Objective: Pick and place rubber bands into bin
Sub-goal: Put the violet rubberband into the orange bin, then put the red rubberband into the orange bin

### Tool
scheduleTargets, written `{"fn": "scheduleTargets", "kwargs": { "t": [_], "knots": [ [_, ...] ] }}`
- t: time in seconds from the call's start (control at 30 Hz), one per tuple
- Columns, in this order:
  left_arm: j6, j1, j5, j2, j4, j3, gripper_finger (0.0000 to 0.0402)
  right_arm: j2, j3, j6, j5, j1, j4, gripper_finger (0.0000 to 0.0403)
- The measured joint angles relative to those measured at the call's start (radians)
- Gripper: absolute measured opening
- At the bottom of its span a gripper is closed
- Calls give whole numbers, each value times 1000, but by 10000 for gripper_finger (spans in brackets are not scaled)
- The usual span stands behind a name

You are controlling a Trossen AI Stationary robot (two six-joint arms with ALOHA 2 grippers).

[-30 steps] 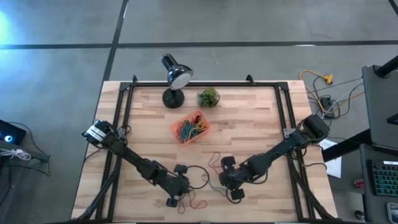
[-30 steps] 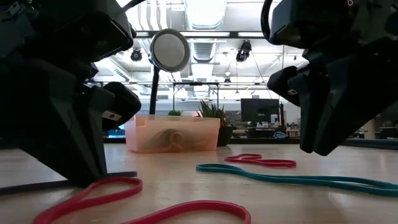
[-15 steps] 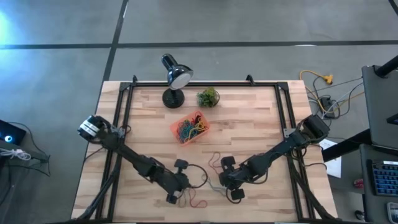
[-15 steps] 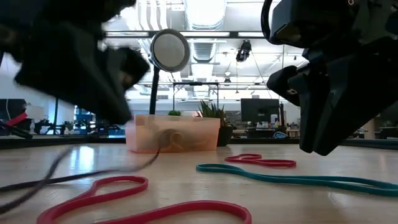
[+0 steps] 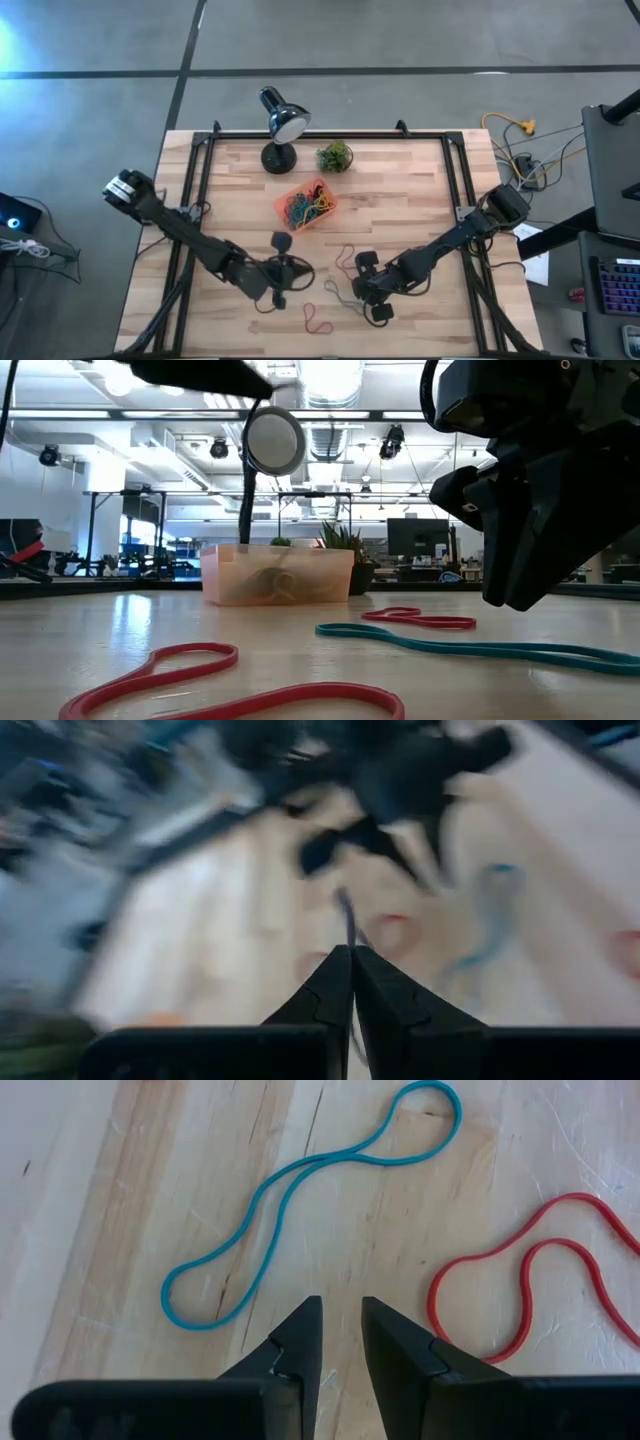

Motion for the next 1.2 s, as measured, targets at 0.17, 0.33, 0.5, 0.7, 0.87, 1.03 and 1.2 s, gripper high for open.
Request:
{"fn": "scheduleTargets", "kwargs": {
  "t": [0.17, 0.33, 0.5, 0.7, 0.87, 1.03, 1.2],
  "knots": [
    [146, 13, -202, -75, 2, -5, 0, 0, 0, -2, 0, 0, 0, 68],
    [219, 62, -371, -129, 0, -30, 0, 0, 0, -3, 3, 0, 1, 68],
    [228, 155, -404, -145, -23, -59, 0, 0, 0, -3, 5, 0, 1, 68],
    [207, 270, -378, -121, -23, -126, 0, 0, 0, -3, 8, 0, 2, 68],
    [31, 356, -221, -119, -42, -168, 0, 0, 0, -3, 8, 0, 1, 68],
    [-71, 408, -149, -120, -159, -168, 4, 0, 0, -3, 13, 0, 0, 68],
    [-84, 410, -139, -120, -173, -168, 40, 0, 0, -3, 27, -1, 0, 68]
  ]
}}
